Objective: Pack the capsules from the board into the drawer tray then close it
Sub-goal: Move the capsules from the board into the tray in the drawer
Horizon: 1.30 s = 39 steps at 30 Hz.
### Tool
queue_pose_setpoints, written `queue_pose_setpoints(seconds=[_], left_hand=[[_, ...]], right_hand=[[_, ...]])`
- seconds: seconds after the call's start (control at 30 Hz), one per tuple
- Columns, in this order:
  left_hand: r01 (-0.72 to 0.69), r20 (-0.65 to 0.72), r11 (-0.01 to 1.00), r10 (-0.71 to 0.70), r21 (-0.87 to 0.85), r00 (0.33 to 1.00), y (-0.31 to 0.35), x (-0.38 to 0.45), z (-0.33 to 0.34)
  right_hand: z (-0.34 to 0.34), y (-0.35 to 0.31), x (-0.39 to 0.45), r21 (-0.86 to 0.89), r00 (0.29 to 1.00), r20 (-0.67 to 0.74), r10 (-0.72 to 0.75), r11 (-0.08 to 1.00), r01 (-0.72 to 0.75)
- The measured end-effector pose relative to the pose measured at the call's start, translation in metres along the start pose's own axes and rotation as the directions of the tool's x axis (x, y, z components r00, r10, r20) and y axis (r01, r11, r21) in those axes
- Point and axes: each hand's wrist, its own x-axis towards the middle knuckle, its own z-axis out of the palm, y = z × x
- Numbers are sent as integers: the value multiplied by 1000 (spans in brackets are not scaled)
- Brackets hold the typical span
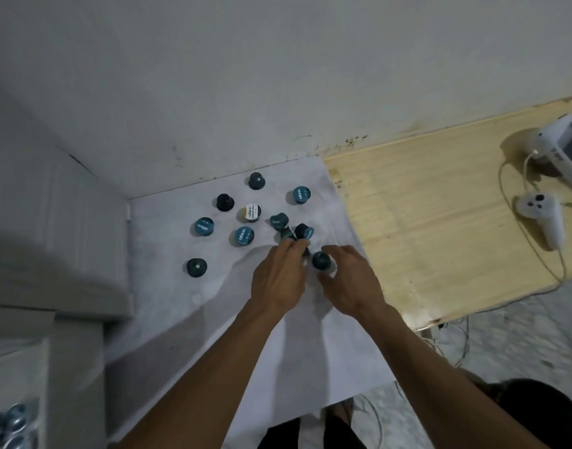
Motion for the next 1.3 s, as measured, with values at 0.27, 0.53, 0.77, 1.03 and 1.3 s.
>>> queue_pose_setpoints(seconds=[0.27, 0.53, 0.77, 1.03, 1.3], left_hand=[[28, -44, 988, -21, 155, 999, 7, 20, 21], [142, -101, 989, -144, -31, 984, 1, 20, 27], [91, -186, 985, -118, -149, 975, -7, 15, 38], [35, -299, 968, -111, -250, 948, -13, 9, 54], [-4, -352, 966, -89, -257, 932, -21, 5, 66]], right_hand=[[16, 21, 30, -63, 993, 23, -114, 991, 115], [17, 24, 38, -75, 976, 40, -216, 973, 218], [20, 42, 35, 105, 959, -69, -276, 954, 282], [43, 66, 32, 326, 908, -320, -271, 868, 374], [52, 75, 24, 179, 845, -428, -321, 886, 428]])
